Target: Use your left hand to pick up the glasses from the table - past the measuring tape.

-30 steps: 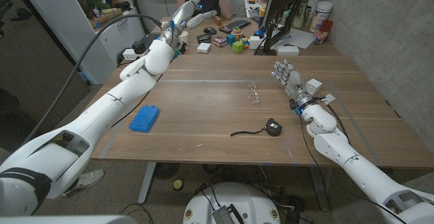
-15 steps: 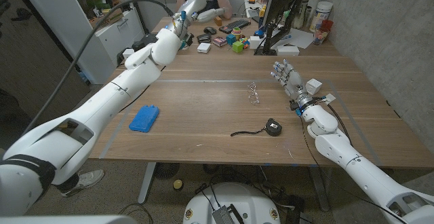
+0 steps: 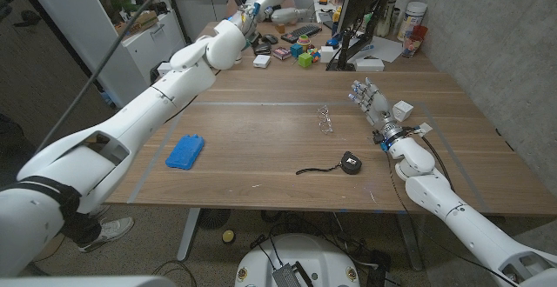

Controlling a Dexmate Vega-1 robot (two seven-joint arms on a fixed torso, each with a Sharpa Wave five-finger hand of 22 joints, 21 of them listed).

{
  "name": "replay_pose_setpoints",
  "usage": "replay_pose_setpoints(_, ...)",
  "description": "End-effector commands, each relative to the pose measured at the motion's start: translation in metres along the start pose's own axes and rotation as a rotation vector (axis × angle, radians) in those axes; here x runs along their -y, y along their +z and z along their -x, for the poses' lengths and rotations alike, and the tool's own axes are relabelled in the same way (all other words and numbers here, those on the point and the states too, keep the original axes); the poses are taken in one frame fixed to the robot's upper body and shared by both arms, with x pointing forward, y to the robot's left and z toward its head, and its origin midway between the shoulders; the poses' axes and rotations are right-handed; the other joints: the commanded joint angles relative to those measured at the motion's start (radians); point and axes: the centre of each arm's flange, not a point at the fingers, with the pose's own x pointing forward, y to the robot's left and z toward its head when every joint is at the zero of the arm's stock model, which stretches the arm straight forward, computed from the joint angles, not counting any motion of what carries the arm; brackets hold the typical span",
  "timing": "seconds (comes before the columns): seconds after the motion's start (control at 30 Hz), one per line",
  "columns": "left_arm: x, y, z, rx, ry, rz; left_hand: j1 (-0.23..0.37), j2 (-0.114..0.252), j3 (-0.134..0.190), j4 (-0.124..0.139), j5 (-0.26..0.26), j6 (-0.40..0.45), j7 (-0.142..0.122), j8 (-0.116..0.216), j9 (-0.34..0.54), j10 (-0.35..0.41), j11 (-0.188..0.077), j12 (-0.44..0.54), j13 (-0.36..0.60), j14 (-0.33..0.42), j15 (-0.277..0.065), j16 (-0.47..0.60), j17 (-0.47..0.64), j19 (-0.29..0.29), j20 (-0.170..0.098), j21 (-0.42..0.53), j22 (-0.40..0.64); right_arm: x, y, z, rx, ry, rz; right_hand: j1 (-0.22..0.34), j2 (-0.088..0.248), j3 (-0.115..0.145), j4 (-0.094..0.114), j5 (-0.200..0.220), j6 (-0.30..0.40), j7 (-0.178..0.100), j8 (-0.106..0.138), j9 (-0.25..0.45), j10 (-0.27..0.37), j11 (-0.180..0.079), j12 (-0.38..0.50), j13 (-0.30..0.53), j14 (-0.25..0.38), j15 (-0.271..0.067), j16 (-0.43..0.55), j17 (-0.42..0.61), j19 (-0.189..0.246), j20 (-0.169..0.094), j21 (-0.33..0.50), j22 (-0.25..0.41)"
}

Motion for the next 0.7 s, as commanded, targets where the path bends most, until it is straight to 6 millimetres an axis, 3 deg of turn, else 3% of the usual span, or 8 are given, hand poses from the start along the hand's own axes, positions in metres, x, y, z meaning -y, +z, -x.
replay_pose_setpoints(0.03,0.001,0.028,-0.036,0.103,-0.113,-0.097,0.021,-0.013,-0.020,0.004,0.013,-0.044,0.000,-0.009,0.002,-0.028,-0.005,-0.008,0.003,-0.021,0.001,-0.007,0.002,-0.013,0.001,-0.012,0.006,0.008,-0.001,0.013,0.022,-0.048,-0.017,0.004,-0.011,-0.004,0.002,0.006,0.007,0.002,0.009,0.002,0.009,-0.004,0.008,0.006,0.000,0.009,0.007,0.003,0.006,0.003,0.006,0.002)
replay_pose_setpoints(0.47,0.003,0.053,-0.048,0.180,-0.211,-0.188,0.037,-0.028,-0.039,0.006,0.025,-0.070,-0.002,-0.006,0.002,-0.047,0.000,-0.008,0.003,-0.042,0.004,-0.008,0.003,-0.023,0.005,-0.025,0.006,0.012,-0.002,0.021,0.038,-0.072,-0.027,0.002,-0.012,-0.005,0.002,0.007,0.011,0.005,0.010,0.002,0.012,-0.001,0.008,0.006,0.003,0.007,0.008,0.003,0.008,0.003,0.006,0.002)
replay_pose_setpoints(0.7,0.009,0.061,-0.050,0.212,-0.284,-0.244,0.057,-0.045,-0.060,0.006,0.043,-0.127,-0.001,-0.011,0.001,-0.074,-0.003,-0.009,0.004,-0.063,0.002,-0.008,0.003,-0.032,0.008,-0.038,0.007,0.014,0.001,0.027,0.043,-0.084,-0.021,0.000,-0.012,-0.007,0.002,0.007,0.012,0.005,0.010,0.002,0.013,-0.002,0.008,0.006,0.004,0.008,0.008,0.003,0.009,0.002,0.006,0.002)
